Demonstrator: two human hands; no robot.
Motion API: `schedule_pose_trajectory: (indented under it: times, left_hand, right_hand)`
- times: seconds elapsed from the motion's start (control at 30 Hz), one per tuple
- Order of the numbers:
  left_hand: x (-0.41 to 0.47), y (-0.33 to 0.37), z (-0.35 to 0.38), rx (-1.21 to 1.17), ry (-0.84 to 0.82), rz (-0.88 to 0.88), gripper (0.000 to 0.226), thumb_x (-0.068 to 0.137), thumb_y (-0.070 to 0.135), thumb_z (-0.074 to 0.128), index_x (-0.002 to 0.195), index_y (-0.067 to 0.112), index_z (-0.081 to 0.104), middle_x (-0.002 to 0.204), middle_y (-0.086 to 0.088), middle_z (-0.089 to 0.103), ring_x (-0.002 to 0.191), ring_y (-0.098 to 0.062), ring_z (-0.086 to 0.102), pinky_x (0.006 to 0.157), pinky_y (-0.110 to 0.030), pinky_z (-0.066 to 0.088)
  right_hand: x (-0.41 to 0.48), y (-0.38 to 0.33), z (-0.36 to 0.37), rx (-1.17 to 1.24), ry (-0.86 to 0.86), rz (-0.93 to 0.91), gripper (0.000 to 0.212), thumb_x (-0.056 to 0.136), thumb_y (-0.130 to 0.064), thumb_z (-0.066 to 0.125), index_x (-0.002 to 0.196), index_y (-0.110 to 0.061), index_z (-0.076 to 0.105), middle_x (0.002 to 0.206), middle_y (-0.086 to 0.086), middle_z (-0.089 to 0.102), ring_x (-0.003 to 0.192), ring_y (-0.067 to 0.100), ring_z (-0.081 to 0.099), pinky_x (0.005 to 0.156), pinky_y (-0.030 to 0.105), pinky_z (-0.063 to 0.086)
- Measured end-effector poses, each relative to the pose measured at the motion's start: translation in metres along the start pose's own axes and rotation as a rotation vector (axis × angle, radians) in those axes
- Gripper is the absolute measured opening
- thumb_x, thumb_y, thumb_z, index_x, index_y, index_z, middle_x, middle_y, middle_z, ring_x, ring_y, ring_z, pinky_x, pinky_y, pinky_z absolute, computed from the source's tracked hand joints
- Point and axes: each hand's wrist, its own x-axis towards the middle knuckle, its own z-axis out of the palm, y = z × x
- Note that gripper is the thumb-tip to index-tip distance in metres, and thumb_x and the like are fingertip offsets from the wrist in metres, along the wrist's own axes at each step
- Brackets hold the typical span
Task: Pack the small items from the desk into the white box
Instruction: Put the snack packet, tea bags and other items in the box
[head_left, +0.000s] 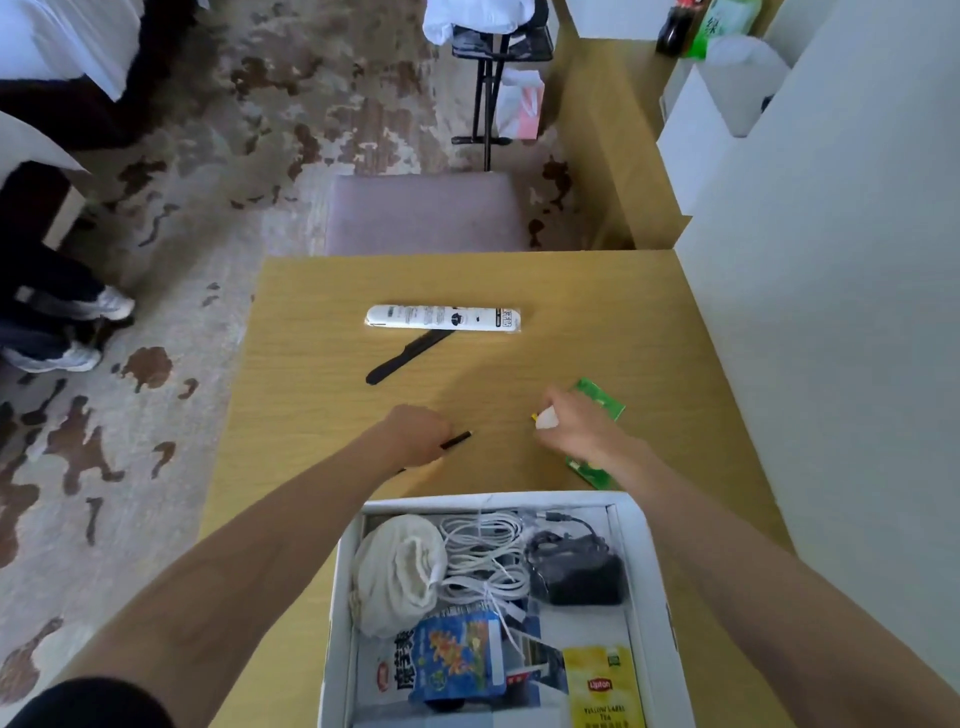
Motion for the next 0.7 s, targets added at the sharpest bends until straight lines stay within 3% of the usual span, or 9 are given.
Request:
schedule_pose_trajectory:
  times: [0.07,0.13,0.23,0.33,0.43,0.57,0.7]
  left_hand:
    - [-0.008,0.004,-0.008,-0.053,0.029,-0.012,0.026,0.097,0.027,0.042,0.114,0.010,0.053,0.101,-0.008,0.063,0.087,-0.024,0.058,0.065,-0.034,0.044]
    - [-0.023,0.012,-0.020,-0.169,0.115,-0.036,0.026,0.098,0.028,0.039,0.112,0.008,0.049,0.093,-0.009,0.064,0.076,-0.025,0.057,0.062,-0.034,0.043]
    - [-0.061,0.031,-0.034,-0.343,0.441,-0.032,0.023,0.100,0.028,0.039,0.106,0.008,0.047,0.080,-0.008,0.065,0.062,-0.026,0.057,0.052,-0.031,0.042]
    - [-0.109,0.056,-0.041,-0.436,0.743,0.027,0.020,0.100,0.027,0.041,0.104,0.009,0.050,0.075,-0.003,0.060,0.053,-0.019,0.050,0.045,-0.029,0.040]
    - [-0.154,0.081,-0.035,-0.453,0.914,0.034,0.018,0.098,0.024,0.049,0.103,0.009,0.056,0.079,0.002,0.059,0.060,-0.010,0.047,0.047,-0.029,0.044]
    - [-0.200,0.110,-0.003,-0.500,0.937,0.001,0.012,0.095,0.015,0.054,0.102,0.007,0.059,0.088,-0.001,0.064,0.067,-0.005,0.046,0.056,-0.019,0.040]
    - [-0.234,0.128,0.038,-0.581,0.852,-0.075,0.015,0.093,0.004,0.052,0.105,0.004,0.061,0.095,-0.009,0.063,0.077,-0.019,0.055,0.066,-0.037,0.051]
  right_hand:
    - [-0.022,-0.001,-0.016,0.299,0.084,-0.025,0.033,0.084,-0.037,0.071,0.105,-0.024,0.049,0.102,-0.002,0.059,0.078,0.013,0.060,0.051,0.019,0.041]
    - [-0.053,-0.003,-0.033,0.539,0.130,-0.059,0.036,0.079,-0.051,0.072,0.101,-0.033,0.051,0.099,-0.008,0.059,0.073,0.008,0.062,0.048,0.017,0.046]
    - [-0.101,-0.002,-0.046,0.741,0.107,-0.137,0.036,0.078,-0.052,0.073,0.105,-0.036,0.055,0.101,-0.003,0.062,0.065,0.001,0.061,0.055,0.018,0.051]
    - [-0.142,0.001,-0.048,0.751,0.038,-0.210,0.029,0.089,-0.036,0.067,0.114,-0.026,0.055,0.099,0.001,0.062,0.065,0.005,0.060,0.061,0.021,0.052]
    - [-0.175,0.002,-0.042,0.748,-0.051,-0.265,0.024,0.096,-0.024,0.059,0.119,-0.024,0.053,0.099,0.005,0.063,0.064,0.004,0.061,0.060,0.020,0.051]
    - [-0.208,0.005,-0.024,0.703,-0.223,-0.303,0.026,0.098,-0.016,0.055,0.118,-0.032,0.051,0.108,0.005,0.062,0.077,0.011,0.069,0.063,0.023,0.054]
    - [-0.229,0.011,0.003,0.346,-0.264,-0.326,0.030,0.093,-0.018,0.060,0.117,-0.034,0.049,0.113,-0.002,0.060,0.083,0.011,0.070,0.071,0.033,0.059]
